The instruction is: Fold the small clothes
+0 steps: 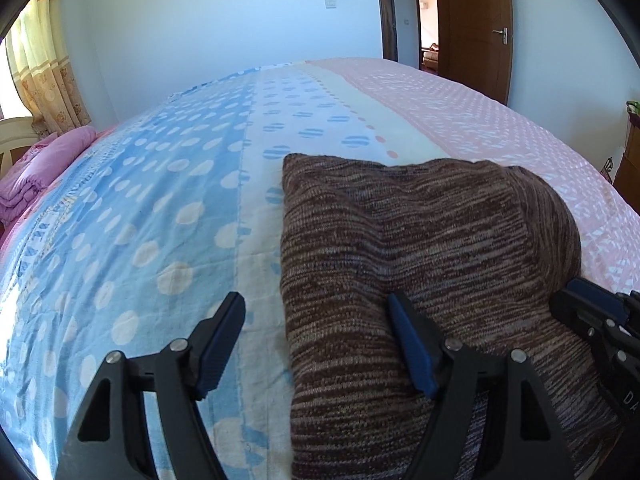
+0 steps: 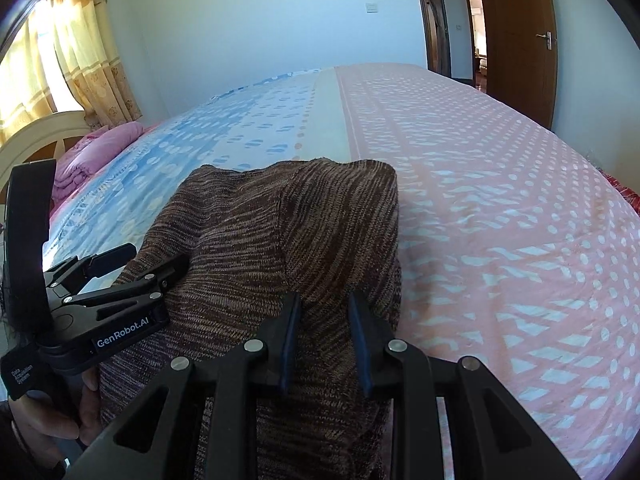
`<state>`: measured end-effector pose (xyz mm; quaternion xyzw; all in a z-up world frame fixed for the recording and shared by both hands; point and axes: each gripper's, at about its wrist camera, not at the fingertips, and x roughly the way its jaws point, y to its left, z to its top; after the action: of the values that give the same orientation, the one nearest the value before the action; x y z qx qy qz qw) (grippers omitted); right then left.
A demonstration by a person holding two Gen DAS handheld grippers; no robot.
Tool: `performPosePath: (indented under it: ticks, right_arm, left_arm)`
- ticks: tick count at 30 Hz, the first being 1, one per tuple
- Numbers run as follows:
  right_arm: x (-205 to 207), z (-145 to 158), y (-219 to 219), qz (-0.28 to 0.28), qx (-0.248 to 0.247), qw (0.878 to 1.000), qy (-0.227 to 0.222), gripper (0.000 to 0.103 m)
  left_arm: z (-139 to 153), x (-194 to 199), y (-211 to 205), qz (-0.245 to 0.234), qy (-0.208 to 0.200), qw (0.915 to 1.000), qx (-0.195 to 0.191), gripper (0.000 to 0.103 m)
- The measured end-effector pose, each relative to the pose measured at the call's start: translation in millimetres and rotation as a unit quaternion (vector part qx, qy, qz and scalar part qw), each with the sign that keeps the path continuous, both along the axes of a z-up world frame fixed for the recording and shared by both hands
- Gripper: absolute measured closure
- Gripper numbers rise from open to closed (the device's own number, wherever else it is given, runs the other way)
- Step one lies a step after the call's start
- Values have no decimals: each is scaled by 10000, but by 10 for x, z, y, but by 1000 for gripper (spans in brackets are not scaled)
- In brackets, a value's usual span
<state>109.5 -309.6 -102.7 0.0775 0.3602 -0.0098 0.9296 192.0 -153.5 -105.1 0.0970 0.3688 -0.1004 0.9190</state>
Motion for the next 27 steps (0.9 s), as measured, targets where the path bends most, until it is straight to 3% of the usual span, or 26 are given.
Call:
performPosePath:
  ticks: [6,11,14,20,23,27]
  right_arm:
    - [-9,-3,-29,26,111,9999,-7,75]
    - [-13,9,-41,53,159,9999,-14,73]
    - [-47,41,-84,9,338,9994,-92,72]
    - [-235,184,-434,-576,993,9911,-667,72]
    - [-261,105,-660,-877,1574,9819,-581,72]
    - [-280,-41,-901,-1038,2561,9598,-497,72]
  left_arm:
    - [-9,-7,-11,68,-31,9999,83,22]
    - [-16,35,51,284,30,9996,50,5]
    - [-26,62,119,398,155,9990,-113,0]
    - [-39,59,156,463,258,9983,-230,0]
    - [-36,45,124,471,195,9986,-127,0]
    - [-38,58,148,469,224,9985,-173,0]
